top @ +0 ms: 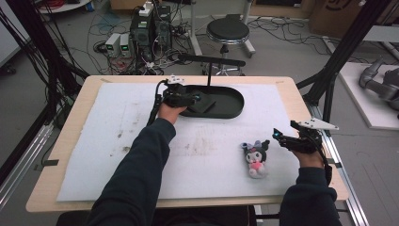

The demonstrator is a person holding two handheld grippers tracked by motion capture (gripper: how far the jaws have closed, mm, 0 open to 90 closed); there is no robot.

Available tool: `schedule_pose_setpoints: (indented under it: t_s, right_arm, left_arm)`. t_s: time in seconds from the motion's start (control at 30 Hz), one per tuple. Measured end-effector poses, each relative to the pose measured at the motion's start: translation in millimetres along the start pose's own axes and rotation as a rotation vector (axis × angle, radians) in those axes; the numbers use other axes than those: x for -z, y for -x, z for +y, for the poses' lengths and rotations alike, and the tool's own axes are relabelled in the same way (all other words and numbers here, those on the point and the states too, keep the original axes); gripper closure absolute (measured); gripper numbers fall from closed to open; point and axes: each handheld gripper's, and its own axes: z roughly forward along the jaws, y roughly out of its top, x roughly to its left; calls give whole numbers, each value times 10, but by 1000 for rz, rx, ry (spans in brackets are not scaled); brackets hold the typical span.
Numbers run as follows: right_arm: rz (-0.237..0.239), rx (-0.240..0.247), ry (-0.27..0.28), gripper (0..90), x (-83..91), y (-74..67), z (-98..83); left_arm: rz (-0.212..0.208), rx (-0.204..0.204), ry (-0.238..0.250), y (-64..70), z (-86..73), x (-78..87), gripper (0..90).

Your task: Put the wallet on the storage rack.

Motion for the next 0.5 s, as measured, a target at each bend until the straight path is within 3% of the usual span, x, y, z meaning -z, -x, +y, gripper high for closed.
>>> schedule_pose_setpoints:
  t_s: [0.37,0.5]
  right_arm:
    - [6,3,-9,217,-29,-28,0]
    - [10,3,-8,217,-37,-33,3]
  left_arm:
    - [-39,-20,58,39,-38,390,327]
    - [-12,-14,79,10,-73,619,255]
